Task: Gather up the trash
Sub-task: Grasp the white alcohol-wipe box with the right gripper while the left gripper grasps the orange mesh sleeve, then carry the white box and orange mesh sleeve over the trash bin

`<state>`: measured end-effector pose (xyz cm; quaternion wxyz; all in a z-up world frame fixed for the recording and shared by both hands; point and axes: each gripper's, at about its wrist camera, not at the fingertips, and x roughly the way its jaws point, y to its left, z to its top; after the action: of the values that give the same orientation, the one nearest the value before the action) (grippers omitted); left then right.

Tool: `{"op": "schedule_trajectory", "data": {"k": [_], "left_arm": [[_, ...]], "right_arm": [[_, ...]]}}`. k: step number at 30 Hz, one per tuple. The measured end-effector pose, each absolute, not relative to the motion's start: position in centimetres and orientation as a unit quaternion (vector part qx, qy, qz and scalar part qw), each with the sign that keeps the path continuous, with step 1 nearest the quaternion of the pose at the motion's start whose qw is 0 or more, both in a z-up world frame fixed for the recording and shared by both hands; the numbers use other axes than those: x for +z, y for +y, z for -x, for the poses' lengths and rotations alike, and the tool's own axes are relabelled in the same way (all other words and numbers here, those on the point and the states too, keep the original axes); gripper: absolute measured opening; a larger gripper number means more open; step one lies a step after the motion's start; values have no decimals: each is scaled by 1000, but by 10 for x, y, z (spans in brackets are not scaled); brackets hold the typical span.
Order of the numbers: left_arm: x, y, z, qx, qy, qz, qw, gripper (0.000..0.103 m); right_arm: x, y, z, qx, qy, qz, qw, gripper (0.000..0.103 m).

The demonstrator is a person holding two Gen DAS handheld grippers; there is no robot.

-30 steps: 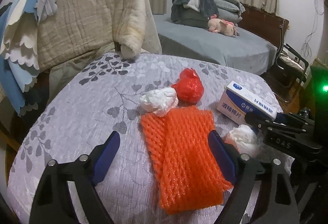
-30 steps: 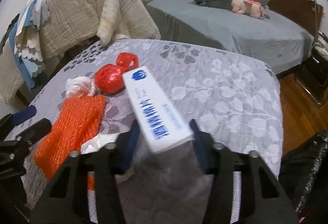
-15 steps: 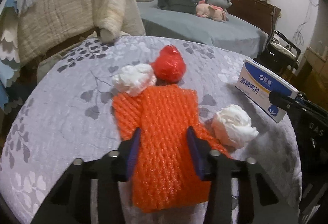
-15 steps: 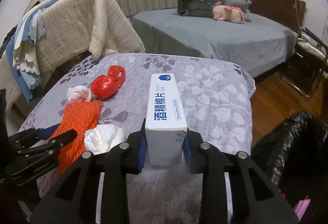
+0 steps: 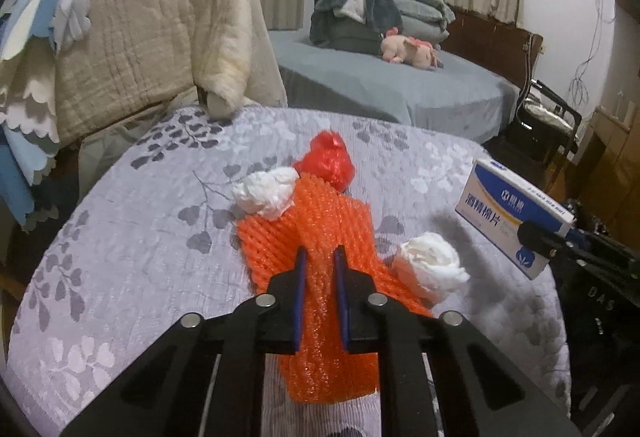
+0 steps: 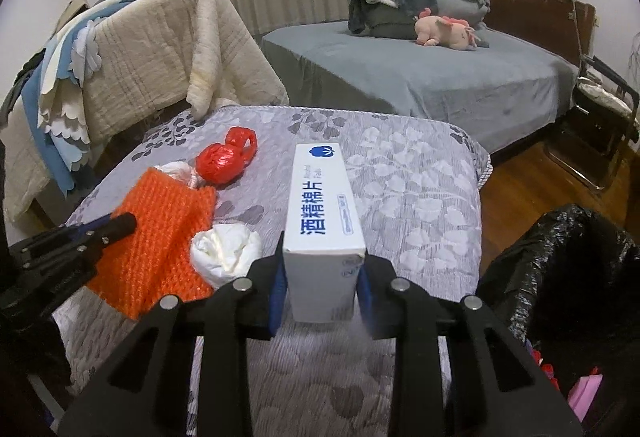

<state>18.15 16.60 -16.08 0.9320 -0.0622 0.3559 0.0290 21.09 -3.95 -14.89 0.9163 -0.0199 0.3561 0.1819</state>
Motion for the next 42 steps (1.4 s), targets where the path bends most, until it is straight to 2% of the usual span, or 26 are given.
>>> {"op": "schedule_trajectory", "data": {"k": [23,42], "left_arm": [[-103,128,-138,10,310,59,949,13],[-64,67,-120,-43,281,43,958,13]], "right_arm": [[-90,-68,-161,188,314,-4,931,29],[-52,-123,-116,162,279,-12,947,29]]}}
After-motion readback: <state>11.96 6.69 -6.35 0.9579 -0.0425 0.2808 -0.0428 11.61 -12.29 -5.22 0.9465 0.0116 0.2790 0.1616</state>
